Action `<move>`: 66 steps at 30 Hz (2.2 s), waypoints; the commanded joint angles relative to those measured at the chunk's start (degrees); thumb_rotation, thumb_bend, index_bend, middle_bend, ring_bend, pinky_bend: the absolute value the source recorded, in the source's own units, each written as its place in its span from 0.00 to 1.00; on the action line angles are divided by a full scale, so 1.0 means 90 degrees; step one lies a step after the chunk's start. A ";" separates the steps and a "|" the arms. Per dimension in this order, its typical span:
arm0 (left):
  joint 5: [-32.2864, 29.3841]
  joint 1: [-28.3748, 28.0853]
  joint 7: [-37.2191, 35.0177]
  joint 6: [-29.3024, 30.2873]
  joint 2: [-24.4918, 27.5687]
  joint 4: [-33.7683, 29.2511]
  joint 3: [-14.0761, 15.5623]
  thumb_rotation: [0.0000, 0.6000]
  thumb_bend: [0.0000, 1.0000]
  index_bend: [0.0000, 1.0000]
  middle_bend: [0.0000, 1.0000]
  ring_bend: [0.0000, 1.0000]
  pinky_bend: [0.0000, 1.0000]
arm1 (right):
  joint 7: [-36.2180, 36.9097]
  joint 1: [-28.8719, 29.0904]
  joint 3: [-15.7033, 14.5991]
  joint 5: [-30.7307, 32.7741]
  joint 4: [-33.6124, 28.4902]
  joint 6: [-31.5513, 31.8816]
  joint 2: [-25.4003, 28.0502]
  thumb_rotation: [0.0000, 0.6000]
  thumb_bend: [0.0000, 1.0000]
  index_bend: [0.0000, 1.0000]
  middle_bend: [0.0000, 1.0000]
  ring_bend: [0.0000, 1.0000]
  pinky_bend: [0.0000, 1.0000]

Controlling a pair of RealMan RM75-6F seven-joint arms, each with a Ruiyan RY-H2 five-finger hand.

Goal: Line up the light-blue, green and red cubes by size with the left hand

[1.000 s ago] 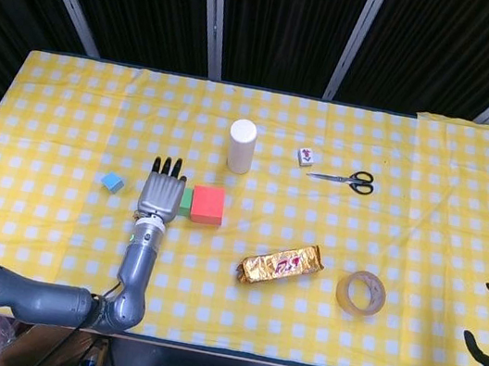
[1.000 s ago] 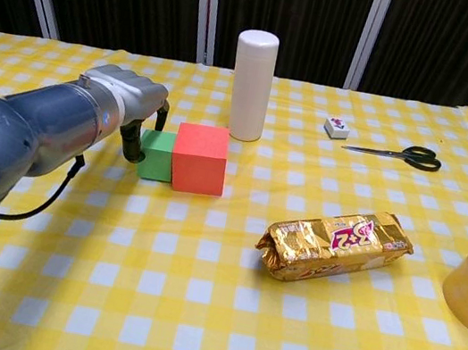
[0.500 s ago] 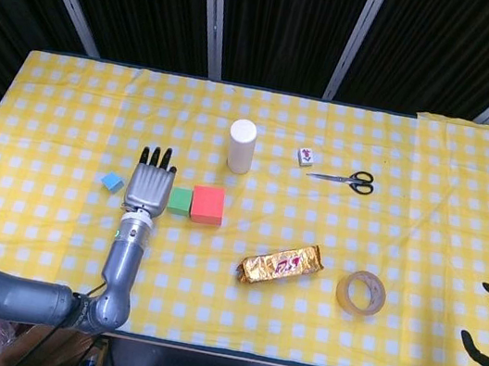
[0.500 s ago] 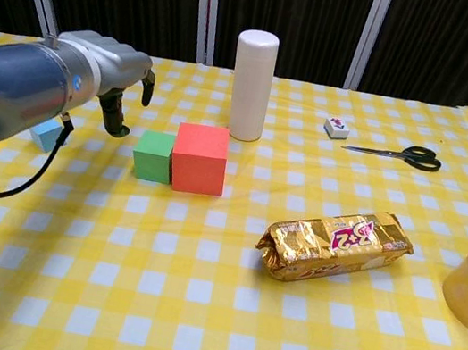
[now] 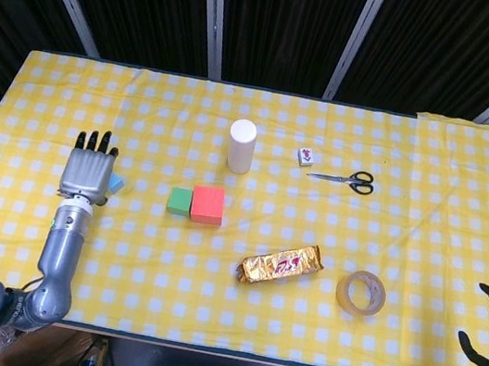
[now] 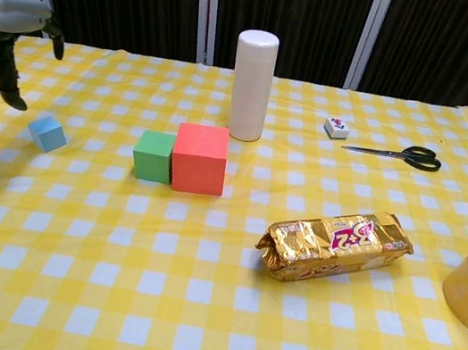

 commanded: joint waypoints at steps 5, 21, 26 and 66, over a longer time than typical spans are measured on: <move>0.0034 0.0329 -0.0634 -0.0541 0.0208 0.0589 0.0225 1.00 0.15 0.28 0.00 0.00 0.00 | -0.0006 0.0006 0.0009 0.0028 -0.0019 -0.0016 0.0007 1.00 0.32 0.19 0.00 0.02 0.00; 0.0141 0.0105 -0.0736 -0.0931 -0.0697 0.1773 0.0404 1.00 0.15 0.31 0.00 0.00 0.00 | 0.0120 0.0020 0.0030 0.0157 0.0076 -0.0120 0.0010 1.00 0.32 0.19 0.00 0.02 0.00; 0.0138 0.0075 -0.0738 -0.0914 -0.0874 0.1960 0.0389 1.00 0.15 0.31 0.00 0.00 0.00 | 0.0150 0.0012 0.0017 0.0138 0.0083 -0.0117 0.0016 1.00 0.32 0.19 0.00 0.02 0.00; 0.0097 -0.0215 0.0127 -0.0893 -0.1889 0.2989 0.0349 1.00 0.15 0.43 0.00 0.00 0.00 | 0.0280 -0.0048 -0.0001 0.0095 0.0133 -0.0041 0.0038 1.00 0.32 0.19 0.00 0.02 0.00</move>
